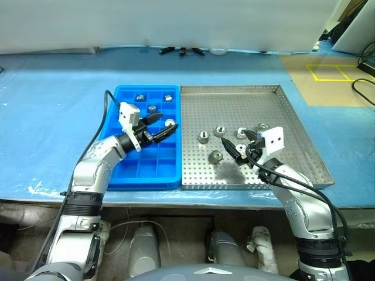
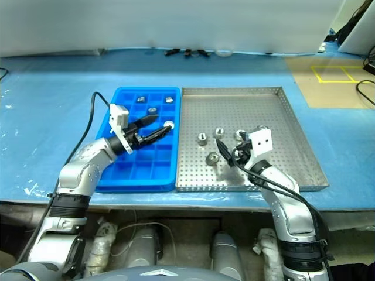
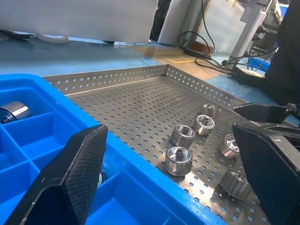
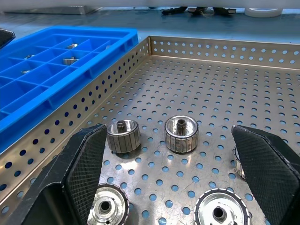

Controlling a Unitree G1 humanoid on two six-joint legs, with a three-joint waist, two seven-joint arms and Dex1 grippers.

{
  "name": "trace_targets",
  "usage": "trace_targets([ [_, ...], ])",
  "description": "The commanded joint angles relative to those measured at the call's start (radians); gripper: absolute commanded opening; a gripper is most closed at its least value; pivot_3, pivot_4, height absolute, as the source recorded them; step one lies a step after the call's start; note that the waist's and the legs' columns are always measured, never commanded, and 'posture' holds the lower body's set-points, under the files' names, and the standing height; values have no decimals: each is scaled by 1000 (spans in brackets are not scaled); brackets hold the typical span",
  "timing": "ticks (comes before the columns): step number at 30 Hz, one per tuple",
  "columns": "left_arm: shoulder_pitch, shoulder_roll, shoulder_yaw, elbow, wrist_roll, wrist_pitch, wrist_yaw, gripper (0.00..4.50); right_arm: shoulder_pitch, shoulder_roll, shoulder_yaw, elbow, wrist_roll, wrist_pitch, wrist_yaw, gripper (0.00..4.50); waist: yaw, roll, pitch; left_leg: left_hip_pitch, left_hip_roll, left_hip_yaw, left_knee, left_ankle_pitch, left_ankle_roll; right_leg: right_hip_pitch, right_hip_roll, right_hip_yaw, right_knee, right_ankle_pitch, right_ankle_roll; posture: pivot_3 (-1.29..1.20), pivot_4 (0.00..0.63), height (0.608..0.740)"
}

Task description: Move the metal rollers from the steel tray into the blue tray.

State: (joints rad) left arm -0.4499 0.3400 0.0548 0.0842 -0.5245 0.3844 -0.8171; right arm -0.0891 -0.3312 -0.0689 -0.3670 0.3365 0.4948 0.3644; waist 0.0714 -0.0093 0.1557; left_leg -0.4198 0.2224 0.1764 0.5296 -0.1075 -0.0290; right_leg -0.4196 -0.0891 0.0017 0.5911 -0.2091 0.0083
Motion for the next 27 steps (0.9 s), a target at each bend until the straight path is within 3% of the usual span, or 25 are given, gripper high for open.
trace_targets([
  [1, -40, 13, 17, 17, 7, -39, -24, 4500, -35, -8, -28, -28, 14, 1, -4, 4483, 0, 0, 0, 0, 0, 0, 0, 0, 0, 0, 0, 0, 0, 0, 0, -58, 150, 740],
  [11, -47, 1, 5, 31, 25, -66, -31, 4500, -68, -35, -39, 186, -43, -98, 21, 4483, 1, 0, 0, 0, 0, 0, 1, 0, 0, 0, 0, 0, 0, 0, 0, -46, 150, 740],
  [16, -49, 6, 6, 35, 31, -76, -38, 4500, -54, -40, -72, 180, -30, -120, 28, 4483, 2, 0, 0, 0, 0, 0, 1, 0, 0, 0, 0, 0, 0, 0, 0, -44, 150, 740],
  [21, -177, -19, -28, 136, 61, -122, -81, 4500, -24, -40, -105, 79, 11, -82, 29, 4483, 8, 0, 0, 0, 0, 0, 1, 0, 0, 1, 0, 0, 1, 0, 0, -72, 150, 740],
  [27, -491, -143, -155, 507, 195, -245, -209, 4500, 17, -37, -126, -1, 7, -55, -9, 4483, 24, 0, 0, 0, -1, 0, 5, -1, 1, 4, -1, 0, 1, 1, 0, -171, 150, 740],
])
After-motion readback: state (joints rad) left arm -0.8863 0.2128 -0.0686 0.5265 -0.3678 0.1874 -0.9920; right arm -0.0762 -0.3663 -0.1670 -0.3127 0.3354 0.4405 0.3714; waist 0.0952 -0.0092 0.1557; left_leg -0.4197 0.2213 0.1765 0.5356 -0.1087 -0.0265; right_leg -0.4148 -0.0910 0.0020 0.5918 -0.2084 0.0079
